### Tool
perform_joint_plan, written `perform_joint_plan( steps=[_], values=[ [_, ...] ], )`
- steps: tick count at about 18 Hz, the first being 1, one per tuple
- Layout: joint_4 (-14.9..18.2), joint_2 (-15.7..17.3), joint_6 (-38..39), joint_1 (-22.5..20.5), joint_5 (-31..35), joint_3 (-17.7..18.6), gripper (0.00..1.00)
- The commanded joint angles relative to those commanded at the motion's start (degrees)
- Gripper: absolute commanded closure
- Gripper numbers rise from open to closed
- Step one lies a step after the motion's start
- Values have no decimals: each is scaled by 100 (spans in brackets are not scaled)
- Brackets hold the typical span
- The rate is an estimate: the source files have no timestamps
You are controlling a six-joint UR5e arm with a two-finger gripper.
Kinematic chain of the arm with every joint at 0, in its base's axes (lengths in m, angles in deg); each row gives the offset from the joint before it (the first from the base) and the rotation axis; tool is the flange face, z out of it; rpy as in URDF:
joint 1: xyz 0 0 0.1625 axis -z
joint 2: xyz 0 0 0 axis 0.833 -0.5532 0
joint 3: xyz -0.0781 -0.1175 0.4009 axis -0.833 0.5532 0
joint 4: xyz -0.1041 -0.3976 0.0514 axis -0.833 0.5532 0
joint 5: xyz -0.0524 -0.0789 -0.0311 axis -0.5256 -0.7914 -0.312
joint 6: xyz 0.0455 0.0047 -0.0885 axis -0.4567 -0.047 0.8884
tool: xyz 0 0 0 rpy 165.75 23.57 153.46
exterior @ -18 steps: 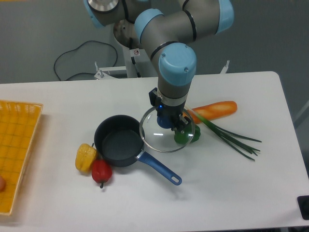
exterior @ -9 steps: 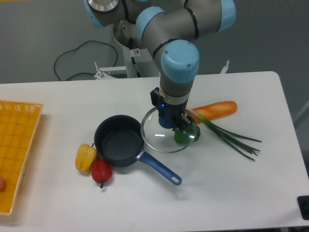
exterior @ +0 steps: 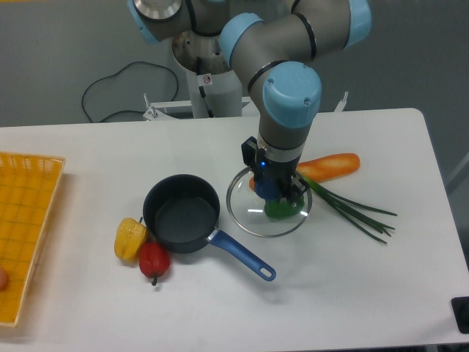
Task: Place the lid on the table
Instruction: 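Carry the glass lid away from the green pepper toward the chives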
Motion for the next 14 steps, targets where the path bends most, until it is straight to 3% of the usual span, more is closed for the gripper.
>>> perform_joint_plan(
  steps=[14],
  values=[
    [-114,-211,228,-193,0,-61,52]
  ],
)
